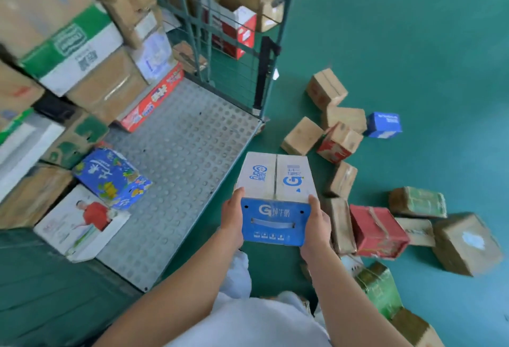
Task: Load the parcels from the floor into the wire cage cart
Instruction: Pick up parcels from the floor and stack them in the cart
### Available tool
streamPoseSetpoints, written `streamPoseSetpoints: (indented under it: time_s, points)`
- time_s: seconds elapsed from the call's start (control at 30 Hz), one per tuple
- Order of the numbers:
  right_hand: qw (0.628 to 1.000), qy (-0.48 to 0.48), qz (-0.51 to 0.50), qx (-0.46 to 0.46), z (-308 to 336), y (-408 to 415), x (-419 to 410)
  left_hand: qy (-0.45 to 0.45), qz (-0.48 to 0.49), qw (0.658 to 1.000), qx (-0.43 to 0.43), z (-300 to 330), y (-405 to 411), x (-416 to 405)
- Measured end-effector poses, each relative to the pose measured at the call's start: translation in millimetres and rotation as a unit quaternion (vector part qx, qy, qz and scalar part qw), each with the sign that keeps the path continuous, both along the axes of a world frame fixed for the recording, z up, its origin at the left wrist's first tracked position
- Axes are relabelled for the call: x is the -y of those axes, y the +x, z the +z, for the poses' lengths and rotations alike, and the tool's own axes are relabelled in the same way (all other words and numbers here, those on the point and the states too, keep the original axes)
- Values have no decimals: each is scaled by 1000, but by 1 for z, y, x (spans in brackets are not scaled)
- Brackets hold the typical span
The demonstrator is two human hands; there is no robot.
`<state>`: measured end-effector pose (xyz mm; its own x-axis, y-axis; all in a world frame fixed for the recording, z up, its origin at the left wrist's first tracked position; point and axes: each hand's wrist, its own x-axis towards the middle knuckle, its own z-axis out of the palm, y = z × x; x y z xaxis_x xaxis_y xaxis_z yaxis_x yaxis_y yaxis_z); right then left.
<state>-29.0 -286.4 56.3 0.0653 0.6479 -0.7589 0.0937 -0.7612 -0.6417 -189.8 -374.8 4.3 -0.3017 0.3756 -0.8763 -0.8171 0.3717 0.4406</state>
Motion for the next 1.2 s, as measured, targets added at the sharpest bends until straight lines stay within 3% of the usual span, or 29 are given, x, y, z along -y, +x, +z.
streamPoseSetpoints:
  time_s: [0.33, 0.67, 0.73, 0.83, 0.9, 1.03, 1.13, 1.2]
  points:
    - [981, -11, 191, 19, 19, -161, -47, -3, 189, 982, -9, 43, -115, 9]
    - [935, -66, 348, 24, 1, -274, -85, -61, 360, 931, -31, 23, -184, -3]
    - [914, -85, 397, 31, 0, -293, -99, -109, 381, 918, -30, 14, -190, -7]
    - [876, -102, 469, 59, -13, -325, -124, -147, 434, 888, -34, -61, -206, 2]
    - [862, -115, 490, 66, -27, -346, -138, -150, 434, 888, -22, -97, -214, 7]
    - [834, -133, 529, 80, -55, -373, -155, -168, 425, 889, -7, -60, -224, -24]
    - [799, -77, 584, 119, -69, -396, -160, -181, 426, 886, -11, -7, -240, -55]
    - [768, -36, 625, 136, -84, -407, -163, -195, 413, 890, 0, -6, -248, -61]
